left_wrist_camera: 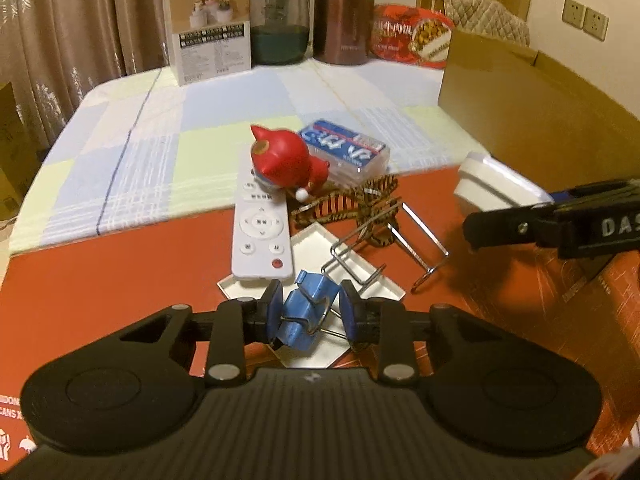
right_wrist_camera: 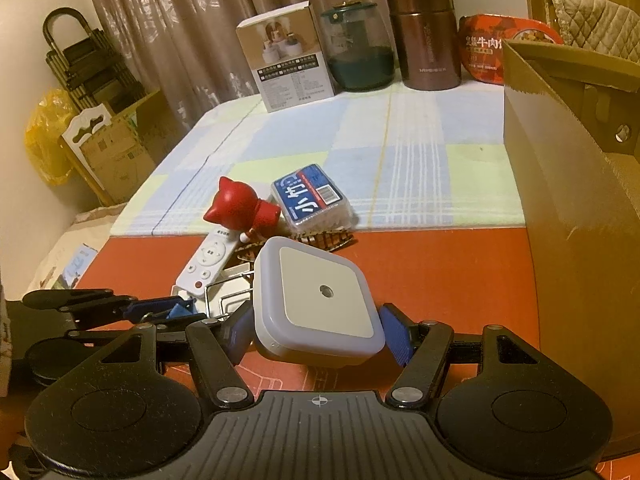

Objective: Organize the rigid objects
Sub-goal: 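Grasp the blue binder clip on the wire rack with the left gripper, then carry the clip and night light into the box and release both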

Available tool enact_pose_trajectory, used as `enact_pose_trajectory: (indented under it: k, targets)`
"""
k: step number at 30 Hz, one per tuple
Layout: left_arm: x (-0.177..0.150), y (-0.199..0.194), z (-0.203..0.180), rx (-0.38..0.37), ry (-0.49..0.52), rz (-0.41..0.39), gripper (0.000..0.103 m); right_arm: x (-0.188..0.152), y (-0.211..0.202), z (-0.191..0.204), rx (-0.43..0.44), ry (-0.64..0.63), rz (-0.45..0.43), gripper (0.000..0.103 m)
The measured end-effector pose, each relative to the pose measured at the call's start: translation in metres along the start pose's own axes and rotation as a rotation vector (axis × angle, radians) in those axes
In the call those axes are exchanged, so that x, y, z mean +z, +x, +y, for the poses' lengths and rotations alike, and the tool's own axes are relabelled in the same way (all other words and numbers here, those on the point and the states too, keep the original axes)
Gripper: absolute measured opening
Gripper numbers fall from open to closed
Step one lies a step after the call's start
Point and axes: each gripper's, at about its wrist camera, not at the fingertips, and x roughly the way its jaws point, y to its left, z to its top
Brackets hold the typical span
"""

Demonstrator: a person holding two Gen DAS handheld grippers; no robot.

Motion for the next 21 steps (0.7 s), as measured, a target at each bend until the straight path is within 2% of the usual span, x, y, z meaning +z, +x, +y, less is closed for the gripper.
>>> enact_pose_trajectory:
  k: [9,21]
  targets:
    - [0.008,-0.024,-0.003,0.008,-0.021,-0.059,0.026,0.003,-0.006,0.001,0.005,0.003,-0.027,0.063]
    - [0.032,-0.049,-0.019,0.004,-0.048,-0.14,0.026,0.012,-0.036,0.009,0.0,-0.029,-0.105,0.063]
